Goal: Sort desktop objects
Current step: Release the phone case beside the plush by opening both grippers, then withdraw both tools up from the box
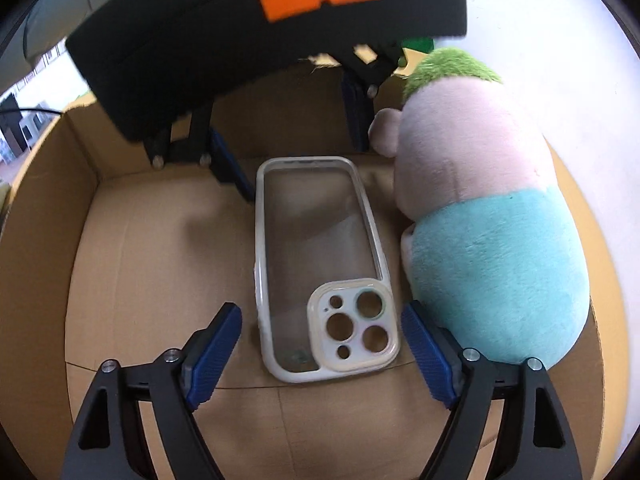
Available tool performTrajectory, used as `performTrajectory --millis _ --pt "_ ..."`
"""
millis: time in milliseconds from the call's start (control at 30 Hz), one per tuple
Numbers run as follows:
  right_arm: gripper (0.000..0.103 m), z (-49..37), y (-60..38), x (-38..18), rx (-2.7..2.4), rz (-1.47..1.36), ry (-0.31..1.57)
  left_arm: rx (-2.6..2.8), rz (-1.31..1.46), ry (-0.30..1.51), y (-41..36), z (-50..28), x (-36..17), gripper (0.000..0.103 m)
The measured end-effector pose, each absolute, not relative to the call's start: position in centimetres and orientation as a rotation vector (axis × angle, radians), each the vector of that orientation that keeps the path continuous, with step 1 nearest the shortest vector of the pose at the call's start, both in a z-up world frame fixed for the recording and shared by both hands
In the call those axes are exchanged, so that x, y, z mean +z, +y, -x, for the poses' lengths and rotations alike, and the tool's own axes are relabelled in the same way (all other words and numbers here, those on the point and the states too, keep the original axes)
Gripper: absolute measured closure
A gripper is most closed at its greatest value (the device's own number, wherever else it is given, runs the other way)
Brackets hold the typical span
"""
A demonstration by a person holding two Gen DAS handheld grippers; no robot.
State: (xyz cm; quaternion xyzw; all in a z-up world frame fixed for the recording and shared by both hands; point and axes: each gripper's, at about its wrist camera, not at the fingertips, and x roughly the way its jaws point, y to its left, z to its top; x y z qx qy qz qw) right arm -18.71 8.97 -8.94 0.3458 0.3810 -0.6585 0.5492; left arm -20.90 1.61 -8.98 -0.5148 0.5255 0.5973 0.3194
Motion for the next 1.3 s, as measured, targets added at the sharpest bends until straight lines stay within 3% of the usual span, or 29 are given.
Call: performTrajectory --millis 133,267,300,467,600,733,933,1067,1300 --pt "0.019 18.0 9.4 -7.7 -1.583 -0.809 0.903 1.633 1.333 1.364 0.2 20.2 -6.8 0.024" --pt "0.017 17.6 11.2 -3.9 -1.666 -0.803 0.756 1.804 1.246 1.294 -1.3 18.5 -2.5 0.024" --pt "0.012 17.0 11.9 -2.5 -1.689 -0.809 0.7 1.863 1.203 1.27 -1.7 17.5 -1.1 0.024" --pt "0.0 11.8 14.6 2.8 -1.89 -0.773 0.645 2.112 0.96 1.077 -1.8 9.7 6.3 0.023" --pt "0.0 8.0 17.8 7.2 -2.113 -0.829 0.487 2.278 0.887 0.906 -1.4 4.5 9.8 0.022" --pt "0.0 5.1 21.9 7.3 -2.338 -0.921 0.343 2.461 0.844 0.747 -0.9 -2.0 11.8 0.022" --pt "0.0 -1.1 25.9 5.6 -2.53 -0.961 0.064 2.664 0.922 0.43 1.4 -7.4 10.6 0.021" --pt "0.0 -3.1 26.8 4.1 -2.614 -0.966 0.054 2.654 0.935 0.226 3.9 -7.5 6.5 0.021" --pt "0.0 0.1 28.6 0.0 -2.711 -1.064 0.022 2.737 1.003 0.188 4.7 -4.5 4.0 0.021"
